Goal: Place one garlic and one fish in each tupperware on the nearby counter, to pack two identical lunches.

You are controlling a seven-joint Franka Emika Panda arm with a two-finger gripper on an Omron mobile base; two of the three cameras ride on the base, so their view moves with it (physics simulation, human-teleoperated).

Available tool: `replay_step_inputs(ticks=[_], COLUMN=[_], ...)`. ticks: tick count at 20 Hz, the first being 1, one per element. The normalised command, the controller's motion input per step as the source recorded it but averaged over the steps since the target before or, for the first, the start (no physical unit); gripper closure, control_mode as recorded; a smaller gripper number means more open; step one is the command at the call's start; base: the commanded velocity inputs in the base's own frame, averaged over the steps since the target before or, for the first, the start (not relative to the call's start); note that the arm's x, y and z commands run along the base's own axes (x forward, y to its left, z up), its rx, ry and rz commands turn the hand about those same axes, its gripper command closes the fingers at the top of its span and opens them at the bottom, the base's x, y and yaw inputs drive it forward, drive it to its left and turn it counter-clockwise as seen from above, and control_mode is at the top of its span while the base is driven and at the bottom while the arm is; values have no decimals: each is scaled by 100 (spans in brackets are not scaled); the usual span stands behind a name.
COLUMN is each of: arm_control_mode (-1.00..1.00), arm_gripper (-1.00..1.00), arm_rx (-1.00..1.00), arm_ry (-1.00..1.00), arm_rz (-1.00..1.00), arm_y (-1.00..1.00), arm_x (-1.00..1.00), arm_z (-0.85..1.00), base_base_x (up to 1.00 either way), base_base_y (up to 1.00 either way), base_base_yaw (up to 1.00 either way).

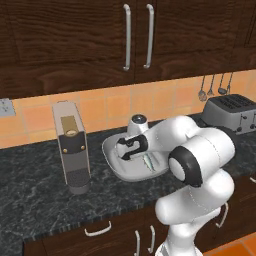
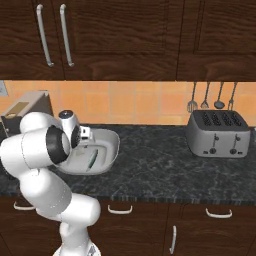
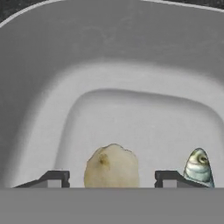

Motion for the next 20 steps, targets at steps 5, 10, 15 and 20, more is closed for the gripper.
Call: replay_step_inputs(ticks=[5,10,15,20], arm_control_mode=[-100,-100,-100,-100], arm_gripper=[-100,-100,-100,-100], arm_rx=[6,10,12,4], arm_ry=[0,-15,-31,-39], arm_rz=[0,3,6,16], arm_y=[0,-18,-49,-64], arm_x=[-11,-68,-100,-100], arm_z=[42,61,66,50], base_base_x=[0,0,0,0], base_base_y=[0,0,0,0], base_base_yaw=[0,0,0,0])
